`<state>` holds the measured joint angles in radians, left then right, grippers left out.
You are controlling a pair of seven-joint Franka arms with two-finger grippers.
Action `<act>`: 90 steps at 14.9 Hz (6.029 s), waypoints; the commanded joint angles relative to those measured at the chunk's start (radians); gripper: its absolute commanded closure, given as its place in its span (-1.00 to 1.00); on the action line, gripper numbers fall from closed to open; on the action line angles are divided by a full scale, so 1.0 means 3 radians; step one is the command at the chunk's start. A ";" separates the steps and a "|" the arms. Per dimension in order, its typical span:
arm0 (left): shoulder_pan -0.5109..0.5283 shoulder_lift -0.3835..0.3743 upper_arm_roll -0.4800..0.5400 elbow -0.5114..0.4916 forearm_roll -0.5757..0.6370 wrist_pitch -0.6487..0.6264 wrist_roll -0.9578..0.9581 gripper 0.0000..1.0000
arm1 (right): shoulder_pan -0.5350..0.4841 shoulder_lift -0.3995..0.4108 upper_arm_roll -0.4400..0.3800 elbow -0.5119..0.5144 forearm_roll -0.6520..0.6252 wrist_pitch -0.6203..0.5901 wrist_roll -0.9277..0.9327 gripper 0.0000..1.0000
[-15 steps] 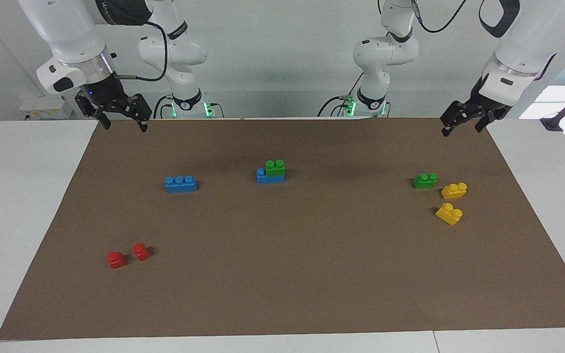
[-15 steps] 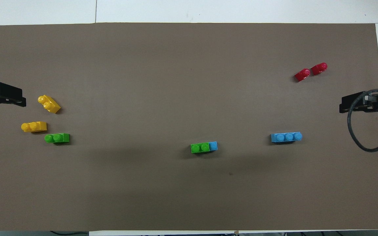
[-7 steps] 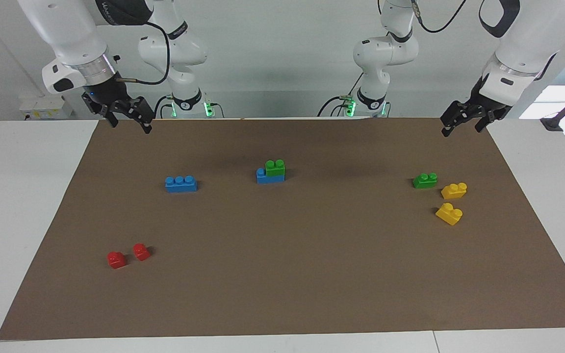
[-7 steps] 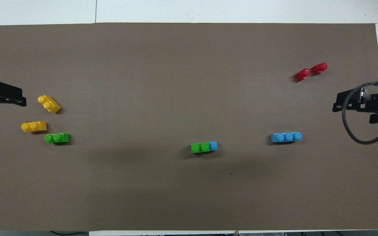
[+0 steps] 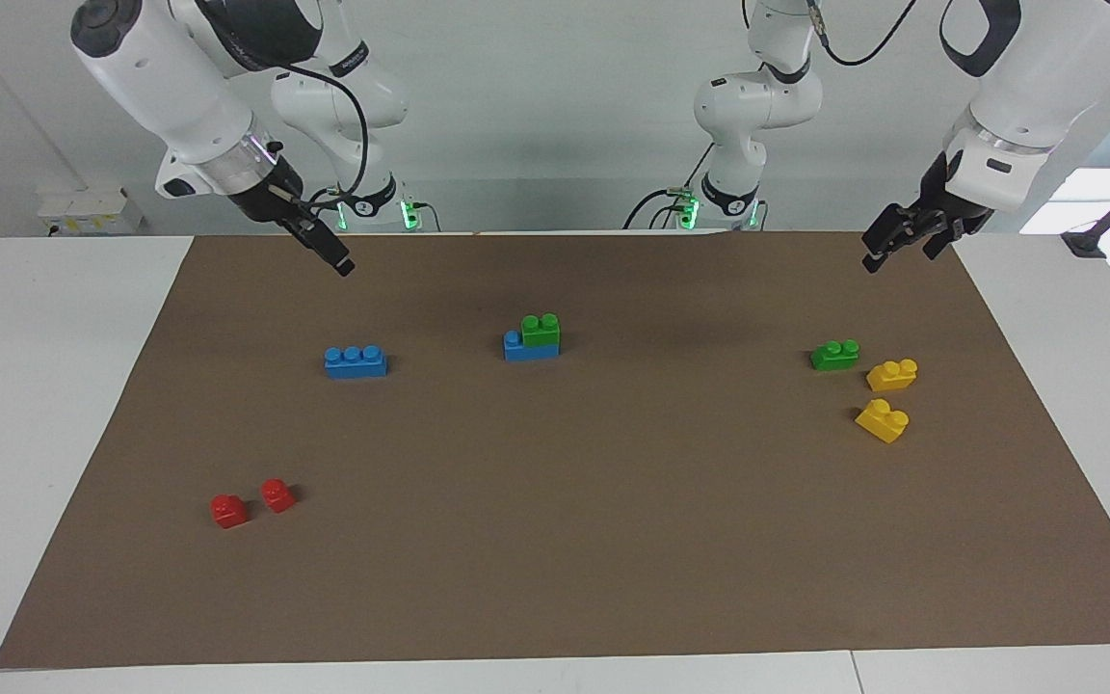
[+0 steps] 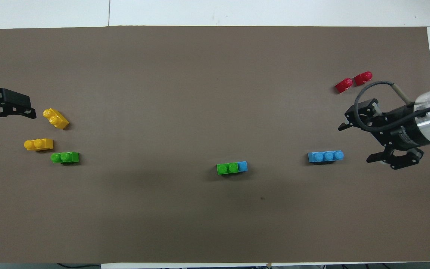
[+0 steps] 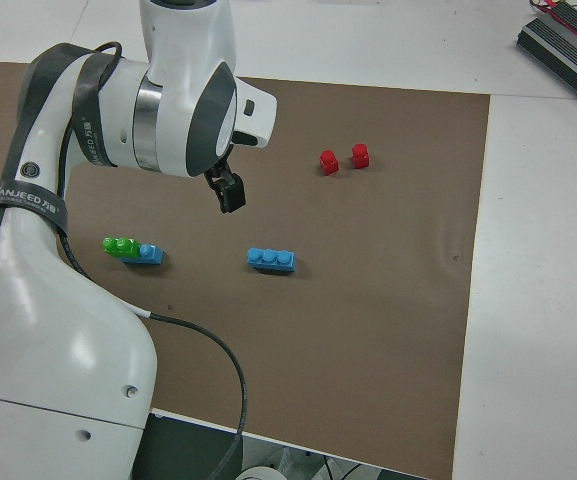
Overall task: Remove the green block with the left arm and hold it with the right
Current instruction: 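Move both grippers from rest toward the joined green-blue bricks, then bring the left gripper to the green end while the right gripper nears blue, then close the left gripper on green while the right gripper grips blue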
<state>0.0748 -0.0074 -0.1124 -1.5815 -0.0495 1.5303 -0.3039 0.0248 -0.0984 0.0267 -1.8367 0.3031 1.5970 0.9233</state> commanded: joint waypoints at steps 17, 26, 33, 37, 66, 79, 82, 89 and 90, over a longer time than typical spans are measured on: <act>-0.1404 -0.0517 -0.0019 -0.1089 -0.0137 0.0851 -0.4762 -1.00 | 0.0490 0.0619 -0.0002 -0.0729 0.1705 0.1242 0.1125 -0.93; -0.2166 -0.0365 -0.0024 -0.1447 -0.0096 0.1433 -0.6211 -1.00 | 0.0551 0.0619 -0.0002 -0.1021 0.1705 0.1579 0.1253 -0.93; -0.2412 -0.0006 -0.0024 -0.1427 0.0058 0.1822 -0.6718 -1.00 | 0.0664 0.0579 0.0008 -0.1297 0.1786 0.1875 0.1172 -0.94; -0.2474 0.0060 -0.0024 -0.1524 0.0058 0.1945 -0.6836 -1.00 | 0.0781 0.0563 0.0013 -0.1353 0.1858 0.1953 0.1161 -0.94; -0.2765 0.0853 -0.0019 -0.1488 0.0687 0.2779 -0.8145 -1.00 | 0.1216 0.0890 0.0024 -0.1537 0.2303 0.2745 0.0977 -0.95; -0.2724 0.0873 -0.0019 -0.1457 0.0748 0.2768 -0.8104 -0.98 | 0.1308 0.0916 0.0018 -0.1547 0.2390 0.2853 0.0834 -0.16; -0.2719 0.0873 -0.0019 -0.1457 0.0748 0.2748 -0.8114 -0.98 | 0.1308 0.0916 0.0018 -0.1542 0.2390 0.2837 0.0676 0.96; -0.2719 0.0873 -0.0019 -0.1452 0.0748 0.2753 -0.8140 -0.98 | 0.1329 0.0916 0.0018 -0.1542 0.2390 0.2868 0.0650 1.00; -0.2719 0.0873 -0.0019 -0.1457 0.0748 0.2763 -0.8145 -0.86 | 0.1349 0.0916 0.0018 -0.1542 0.2390 0.2883 0.0650 1.00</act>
<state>-0.7405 0.2498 -0.1206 -2.0212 0.1468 2.3496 -2.7103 0.4163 0.1760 0.0307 -2.2949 0.9941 2.4362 1.1493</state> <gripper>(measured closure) 0.004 0.656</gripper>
